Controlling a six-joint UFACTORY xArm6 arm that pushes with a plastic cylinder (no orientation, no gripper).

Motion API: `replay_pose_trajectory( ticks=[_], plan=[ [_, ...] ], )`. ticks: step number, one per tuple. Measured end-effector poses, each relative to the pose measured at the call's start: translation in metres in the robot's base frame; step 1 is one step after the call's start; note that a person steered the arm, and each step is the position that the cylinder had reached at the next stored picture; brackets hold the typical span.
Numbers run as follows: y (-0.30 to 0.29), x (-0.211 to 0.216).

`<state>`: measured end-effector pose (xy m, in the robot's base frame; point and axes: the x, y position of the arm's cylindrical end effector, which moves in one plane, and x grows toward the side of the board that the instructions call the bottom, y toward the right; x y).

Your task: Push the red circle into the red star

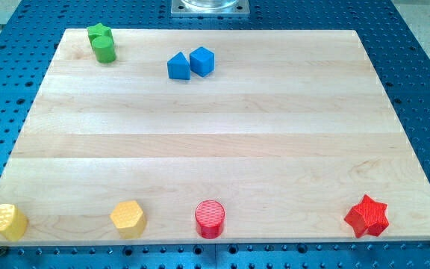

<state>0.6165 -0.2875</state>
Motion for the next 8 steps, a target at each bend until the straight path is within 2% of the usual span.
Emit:
replay_pose_trajectory(
  ticks=[1,2,4,7,8],
  plan=[
    [0.074,-0.029],
    [0.131,-0.034],
    [0.051,0.002],
    [0.077,0.002],
    [0.108,0.002]
  ],
)
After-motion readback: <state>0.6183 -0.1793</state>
